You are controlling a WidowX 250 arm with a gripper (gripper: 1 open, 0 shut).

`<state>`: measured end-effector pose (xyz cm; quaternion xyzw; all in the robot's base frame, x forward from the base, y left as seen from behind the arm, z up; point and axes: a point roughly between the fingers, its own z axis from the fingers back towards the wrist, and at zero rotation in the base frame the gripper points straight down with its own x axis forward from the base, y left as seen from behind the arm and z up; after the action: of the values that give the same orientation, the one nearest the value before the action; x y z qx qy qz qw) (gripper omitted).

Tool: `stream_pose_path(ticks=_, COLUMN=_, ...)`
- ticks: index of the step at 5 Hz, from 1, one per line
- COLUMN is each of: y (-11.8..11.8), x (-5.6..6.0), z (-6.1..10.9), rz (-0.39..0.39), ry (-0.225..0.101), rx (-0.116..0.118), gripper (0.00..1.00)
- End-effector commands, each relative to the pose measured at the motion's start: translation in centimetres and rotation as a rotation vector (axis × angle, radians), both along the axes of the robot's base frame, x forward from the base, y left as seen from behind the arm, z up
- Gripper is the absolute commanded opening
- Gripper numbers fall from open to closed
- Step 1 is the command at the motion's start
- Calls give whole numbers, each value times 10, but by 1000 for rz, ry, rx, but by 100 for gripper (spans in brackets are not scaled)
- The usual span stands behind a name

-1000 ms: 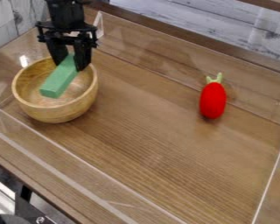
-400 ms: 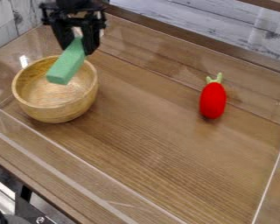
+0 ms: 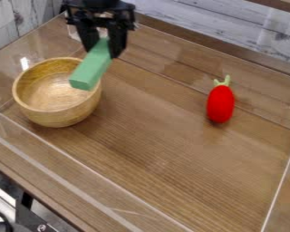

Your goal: Remove the green object from the brown bowl and put it on the table

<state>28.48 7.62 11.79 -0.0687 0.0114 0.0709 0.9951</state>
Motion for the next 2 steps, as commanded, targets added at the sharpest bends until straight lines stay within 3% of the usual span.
stream_pose_path(ticks=1, y=-20, x=7, z=19, rz=-10, ry=-73, rx=22, gripper=0)
stream_pose_path(ticks=2, y=-44, x=11, z=14, rz=-42, ry=-72, rx=22, gripper=0)
